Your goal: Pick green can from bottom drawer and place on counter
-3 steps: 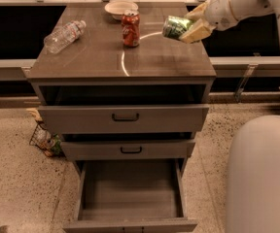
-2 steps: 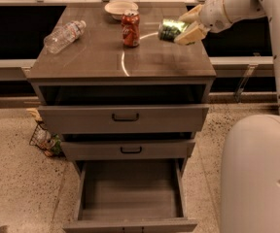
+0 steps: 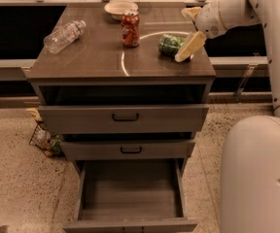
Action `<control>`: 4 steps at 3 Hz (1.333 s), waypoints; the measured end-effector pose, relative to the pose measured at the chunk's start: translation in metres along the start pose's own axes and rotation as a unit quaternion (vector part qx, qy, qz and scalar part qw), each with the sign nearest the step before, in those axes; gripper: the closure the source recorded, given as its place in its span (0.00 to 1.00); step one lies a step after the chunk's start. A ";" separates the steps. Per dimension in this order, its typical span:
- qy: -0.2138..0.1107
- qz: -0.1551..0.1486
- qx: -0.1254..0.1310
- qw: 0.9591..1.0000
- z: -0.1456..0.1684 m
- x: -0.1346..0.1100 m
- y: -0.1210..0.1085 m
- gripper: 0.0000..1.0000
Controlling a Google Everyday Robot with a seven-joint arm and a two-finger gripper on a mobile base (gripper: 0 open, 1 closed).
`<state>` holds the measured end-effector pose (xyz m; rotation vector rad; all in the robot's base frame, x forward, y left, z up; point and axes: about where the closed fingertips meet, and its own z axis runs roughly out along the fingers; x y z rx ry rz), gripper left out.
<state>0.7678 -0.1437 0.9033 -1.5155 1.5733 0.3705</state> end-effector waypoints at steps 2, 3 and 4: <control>-0.044 0.026 0.047 0.998 -0.051 -0.002 -0.001 0.00; -0.082 0.039 0.108 0.990 -0.115 -0.010 0.008 0.00; -0.072 0.066 0.121 0.988 -0.134 0.022 0.026 0.00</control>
Offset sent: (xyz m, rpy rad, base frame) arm -0.0694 -0.0865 0.0562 0.2633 -0.0977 -0.1676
